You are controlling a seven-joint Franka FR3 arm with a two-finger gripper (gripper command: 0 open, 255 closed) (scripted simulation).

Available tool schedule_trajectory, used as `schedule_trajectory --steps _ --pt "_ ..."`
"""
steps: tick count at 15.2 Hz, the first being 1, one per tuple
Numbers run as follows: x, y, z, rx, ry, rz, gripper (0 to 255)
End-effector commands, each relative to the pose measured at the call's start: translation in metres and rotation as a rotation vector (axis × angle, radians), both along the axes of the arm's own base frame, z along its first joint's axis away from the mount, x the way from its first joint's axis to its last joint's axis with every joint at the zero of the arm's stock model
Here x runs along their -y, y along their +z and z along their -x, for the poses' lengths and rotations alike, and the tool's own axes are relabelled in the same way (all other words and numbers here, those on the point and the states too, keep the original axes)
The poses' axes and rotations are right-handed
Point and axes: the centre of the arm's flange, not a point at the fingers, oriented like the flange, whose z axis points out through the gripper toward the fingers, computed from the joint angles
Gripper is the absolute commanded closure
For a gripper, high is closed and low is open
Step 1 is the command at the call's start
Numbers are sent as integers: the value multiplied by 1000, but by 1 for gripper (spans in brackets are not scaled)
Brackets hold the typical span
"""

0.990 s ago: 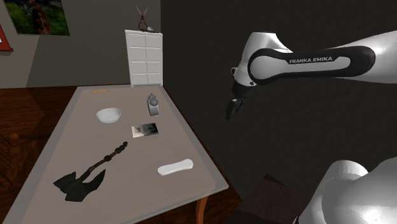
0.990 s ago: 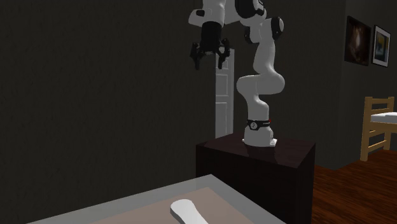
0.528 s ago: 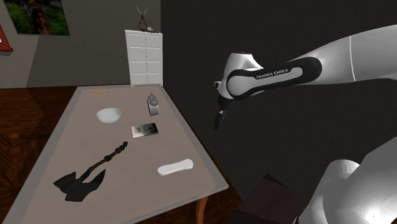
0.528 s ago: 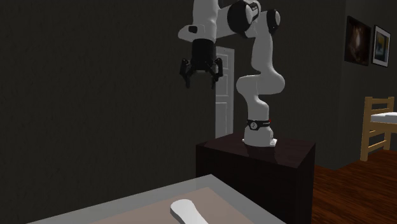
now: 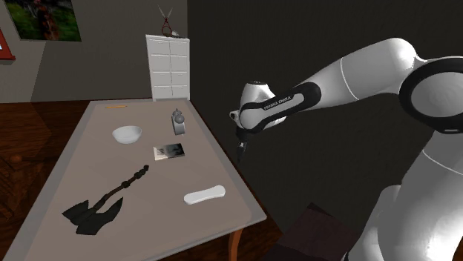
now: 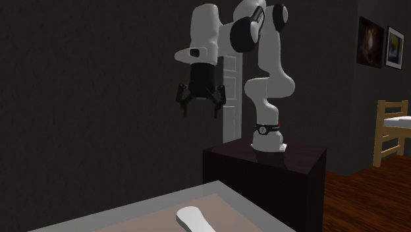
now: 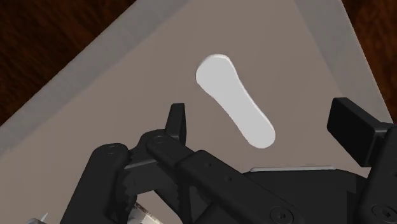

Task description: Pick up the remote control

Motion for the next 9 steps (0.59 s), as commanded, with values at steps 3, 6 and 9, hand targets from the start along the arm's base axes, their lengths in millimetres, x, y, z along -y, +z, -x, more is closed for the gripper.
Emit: schedule_trajectory --steps 3,6,9 --pt "-17 -44 -28 -14 112 10 0" --pt "-30 -77 -47 -24 193 17 0" --pt "-44 -110 -65 -34 275 24 0"
